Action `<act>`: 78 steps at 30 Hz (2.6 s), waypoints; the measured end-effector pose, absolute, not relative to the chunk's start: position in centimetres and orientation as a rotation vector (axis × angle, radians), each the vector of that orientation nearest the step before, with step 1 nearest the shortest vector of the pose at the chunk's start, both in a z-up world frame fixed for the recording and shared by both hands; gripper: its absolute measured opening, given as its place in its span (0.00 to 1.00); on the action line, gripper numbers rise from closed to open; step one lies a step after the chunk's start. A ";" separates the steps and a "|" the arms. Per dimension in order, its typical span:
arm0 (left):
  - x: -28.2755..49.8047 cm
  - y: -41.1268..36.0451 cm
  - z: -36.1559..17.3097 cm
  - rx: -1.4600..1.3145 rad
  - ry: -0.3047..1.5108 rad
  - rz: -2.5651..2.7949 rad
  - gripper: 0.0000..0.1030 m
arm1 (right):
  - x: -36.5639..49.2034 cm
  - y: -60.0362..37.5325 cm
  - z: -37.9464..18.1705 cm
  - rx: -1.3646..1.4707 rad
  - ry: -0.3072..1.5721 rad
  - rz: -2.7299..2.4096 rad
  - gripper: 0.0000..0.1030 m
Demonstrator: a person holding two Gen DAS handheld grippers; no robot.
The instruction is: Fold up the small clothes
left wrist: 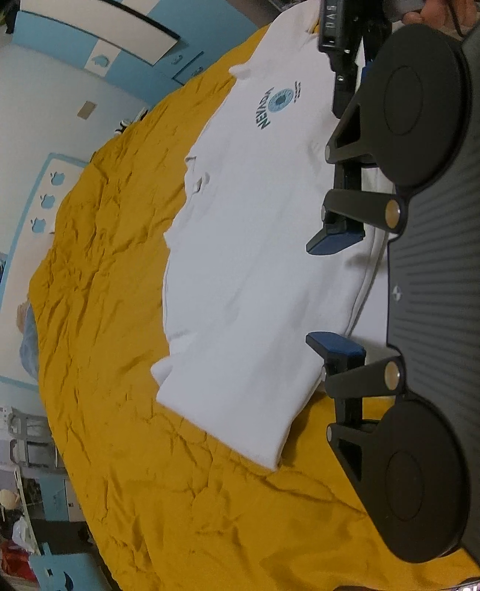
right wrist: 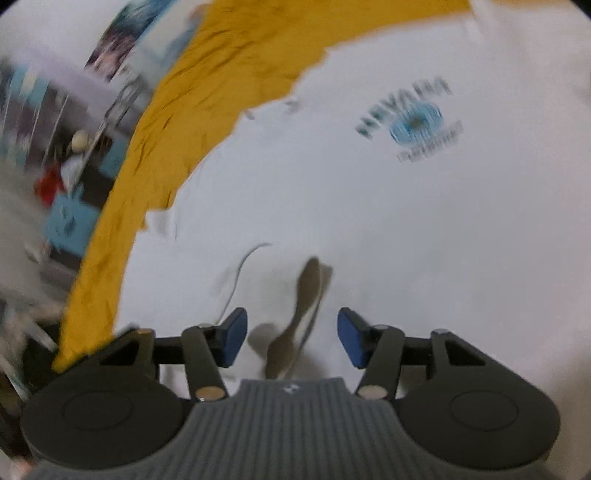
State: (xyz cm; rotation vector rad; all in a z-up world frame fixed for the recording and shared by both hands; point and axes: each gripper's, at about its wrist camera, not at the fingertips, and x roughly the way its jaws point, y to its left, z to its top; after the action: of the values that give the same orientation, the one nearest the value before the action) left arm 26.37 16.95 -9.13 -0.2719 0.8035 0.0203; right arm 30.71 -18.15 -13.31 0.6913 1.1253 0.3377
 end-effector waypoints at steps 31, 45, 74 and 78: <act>26.9 26.3 -7.2 -0.451 0.685 0.201 0.55 | 38.4 -10.3 17.5 0.298 0.565 0.635 0.00; 32.3 24.9 -10.5 -0.500 0.802 0.089 0.51 | 42.6 -24.8 3.6 0.401 0.828 0.306 0.00; 40.3 24.6 -14.2 -0.494 0.875 0.043 0.11 | 46.8 -32.8 -12.6 0.395 1.005 0.057 0.03; 39.0 24.8 -12.5 -0.491 0.894 0.028 0.21 | 44.6 -33.2 -10.4 0.413 0.964 0.109 0.19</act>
State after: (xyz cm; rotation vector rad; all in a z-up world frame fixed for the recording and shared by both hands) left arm 39.00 24.82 -12.47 -0.4910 0.8938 0.0284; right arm 44.61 -33.20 -10.39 0.4134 0.9636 0.1090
